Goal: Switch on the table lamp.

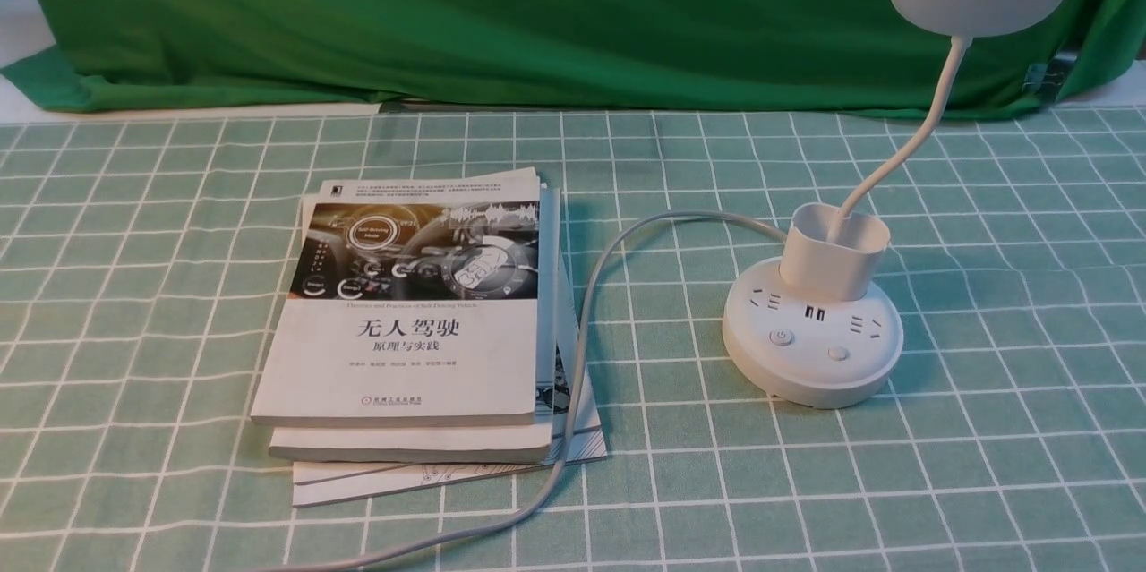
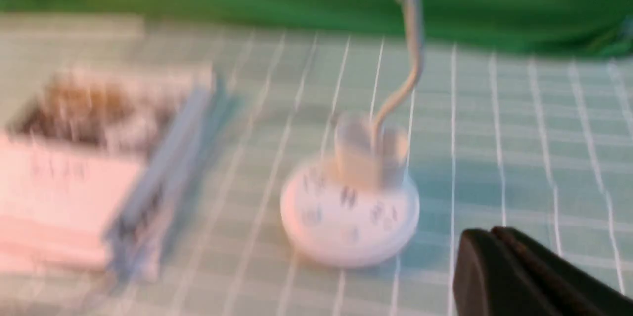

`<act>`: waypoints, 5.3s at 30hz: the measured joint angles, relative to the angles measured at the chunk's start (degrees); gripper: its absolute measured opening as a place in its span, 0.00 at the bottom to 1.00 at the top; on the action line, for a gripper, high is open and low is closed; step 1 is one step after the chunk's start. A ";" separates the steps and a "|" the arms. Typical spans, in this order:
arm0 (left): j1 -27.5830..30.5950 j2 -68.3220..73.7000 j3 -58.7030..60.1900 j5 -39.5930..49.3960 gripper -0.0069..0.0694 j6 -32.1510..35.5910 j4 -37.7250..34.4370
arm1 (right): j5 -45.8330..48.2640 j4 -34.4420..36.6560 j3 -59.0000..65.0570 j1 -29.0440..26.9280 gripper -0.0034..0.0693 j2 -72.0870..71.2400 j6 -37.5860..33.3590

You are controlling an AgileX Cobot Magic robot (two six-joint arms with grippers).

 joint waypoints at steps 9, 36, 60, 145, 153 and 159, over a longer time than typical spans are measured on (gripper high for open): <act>0.00 0.00 0.00 0.00 0.12 0.00 0.00 | -2.00 -0.37 -4.12 6.23 0.10 22.88 -6.49; 0.00 0.00 0.00 0.00 0.12 0.00 0.00 | -18.18 -2.89 -4.49 10.39 0.10 47.90 -7.50; 0.00 0.00 0.00 0.00 0.12 0.00 0.00 | -20.56 -3.55 -5.45 10.39 0.10 53.09 -6.37; 0.00 0.00 0.00 -0.06 0.12 0.00 0.00 | -31.59 -18.88 53.76 -6.62 0.31 -49.53 20.80; 0.00 0.00 0.00 -0.06 0.12 0.00 0.00 | -31.53 -18.94 53.76 -7.48 0.33 -49.53 20.80; 0.00 0.00 0.00 -0.11 0.12 0.00 0.00 | -31.53 -18.94 53.76 -7.48 0.34 -49.53 20.80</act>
